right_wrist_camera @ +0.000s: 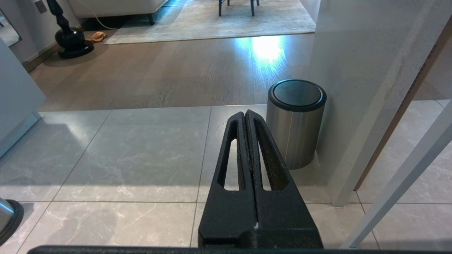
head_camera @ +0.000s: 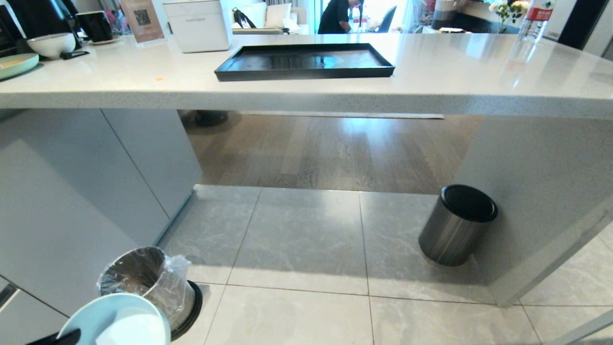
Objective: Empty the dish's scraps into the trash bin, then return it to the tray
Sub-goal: Put the bowl back to the table
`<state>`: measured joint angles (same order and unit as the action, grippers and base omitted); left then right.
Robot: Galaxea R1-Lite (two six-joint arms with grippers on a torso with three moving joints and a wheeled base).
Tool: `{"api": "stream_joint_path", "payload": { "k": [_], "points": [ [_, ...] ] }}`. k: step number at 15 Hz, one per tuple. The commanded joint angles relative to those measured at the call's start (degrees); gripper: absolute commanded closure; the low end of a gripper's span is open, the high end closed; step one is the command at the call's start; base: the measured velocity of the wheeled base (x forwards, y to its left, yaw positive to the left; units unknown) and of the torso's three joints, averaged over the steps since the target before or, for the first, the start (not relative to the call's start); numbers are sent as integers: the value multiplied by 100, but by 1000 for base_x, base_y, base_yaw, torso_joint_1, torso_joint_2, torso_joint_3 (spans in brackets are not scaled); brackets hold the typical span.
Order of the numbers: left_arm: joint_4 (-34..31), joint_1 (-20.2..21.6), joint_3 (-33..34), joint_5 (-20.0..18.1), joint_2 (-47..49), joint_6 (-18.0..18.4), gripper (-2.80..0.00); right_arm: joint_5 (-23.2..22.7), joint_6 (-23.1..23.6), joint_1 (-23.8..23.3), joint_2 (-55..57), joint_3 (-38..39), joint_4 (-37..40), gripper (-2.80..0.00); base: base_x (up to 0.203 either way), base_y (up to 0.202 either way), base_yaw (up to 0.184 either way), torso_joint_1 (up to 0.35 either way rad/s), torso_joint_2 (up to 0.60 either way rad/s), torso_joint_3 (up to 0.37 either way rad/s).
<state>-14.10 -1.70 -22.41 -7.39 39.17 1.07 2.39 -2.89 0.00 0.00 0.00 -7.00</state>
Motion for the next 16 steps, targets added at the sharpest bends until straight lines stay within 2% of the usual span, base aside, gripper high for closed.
{"api": "stream_joint_path", "payload": {
  "k": [1,10,16],
  "points": [
    [-5,-31,-1,0,3,-77,0,-1,-1,0,0,0,-11,0,0,0,0,0,0,0],
    [-5,-285,-1,132,3,-160,0,-2,8,0,0,0,-12,0,0,0,0,0,0,0],
    [4,-375,-1,233,29,-160,0,-2,8,0,0,0,-12,0,0,0,0,-19,-330,-353]
  ]
}}
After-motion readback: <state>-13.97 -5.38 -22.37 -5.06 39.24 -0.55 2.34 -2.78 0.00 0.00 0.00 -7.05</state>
